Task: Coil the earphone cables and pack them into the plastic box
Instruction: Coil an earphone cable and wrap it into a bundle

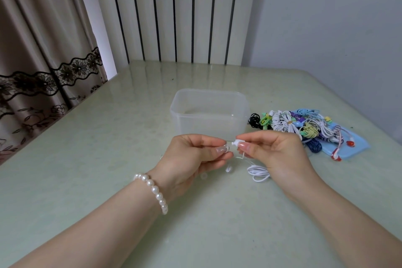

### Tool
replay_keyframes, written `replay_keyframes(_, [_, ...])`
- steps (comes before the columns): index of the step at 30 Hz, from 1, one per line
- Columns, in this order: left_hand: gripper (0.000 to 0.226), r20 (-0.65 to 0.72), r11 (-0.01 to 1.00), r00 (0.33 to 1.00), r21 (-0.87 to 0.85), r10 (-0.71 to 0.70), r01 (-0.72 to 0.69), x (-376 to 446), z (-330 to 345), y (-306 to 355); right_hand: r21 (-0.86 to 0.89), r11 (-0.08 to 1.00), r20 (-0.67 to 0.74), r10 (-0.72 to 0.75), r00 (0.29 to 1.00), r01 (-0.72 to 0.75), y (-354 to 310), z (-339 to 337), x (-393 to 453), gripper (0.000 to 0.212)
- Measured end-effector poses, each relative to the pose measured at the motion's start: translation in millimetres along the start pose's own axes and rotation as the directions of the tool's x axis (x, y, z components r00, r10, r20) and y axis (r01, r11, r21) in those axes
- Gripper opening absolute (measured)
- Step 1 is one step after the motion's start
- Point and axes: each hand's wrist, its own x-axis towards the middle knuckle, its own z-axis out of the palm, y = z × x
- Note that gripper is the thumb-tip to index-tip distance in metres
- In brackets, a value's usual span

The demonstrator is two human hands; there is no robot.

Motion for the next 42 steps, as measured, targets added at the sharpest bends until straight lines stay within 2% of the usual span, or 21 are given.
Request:
replay_keyframes(5, [0.008,-0.012,0.999,1.0,0.041,0.02,-0.02,-0.4,0.5,-0.5,-0.029,0.999,0.037,0.022,0.999,-0.021,-2.4,-0.2,-2.0,0.012])
replay_keyframes(9, [0.007,-0.033,0.998,0.999,0.054,0.032,-0.03,-1.2,1.5,-0.4,-0.102,0.993,0.057,-0.047,0.997,0.053,-4.1,2.6,-3.3,0.026])
replay_keyframes(19, [0.01,-0.028,0.997,0.999,0.063,0.037,-0.035,-1.5,3.4,-3.5,-0.127,0.991,0.018,0.037,0.999,-0.034,0.7,3.1,-3.5,0.019])
replay_keyframes(30, [0.009,0.005,0.997,0.999,0.057,0.049,-0.05,-3.6,4.6,-3.4,-0.042,0.996,-0.016,0.08,0.997,-0.081,1.0,4.1,-2.4,0.015])
replay_keyframes(38, [0.012,0.05,0.998,0.999,-0.055,-0.019,0.022,-6.0,6.9,-2.5,-0.07,0.997,-0.074,0.018,0.997,-0.023,0.2,8.1,-5.9,0.024])
replay_keyframes(42, [0.016,0.055,0.987,0.996,-0.144,-0.064,0.072,-5.9,7.1,-0.1,-0.095,0.995,-0.067,-0.035,0.997,0.029,-0.2,9.8,-8.3,0.022])
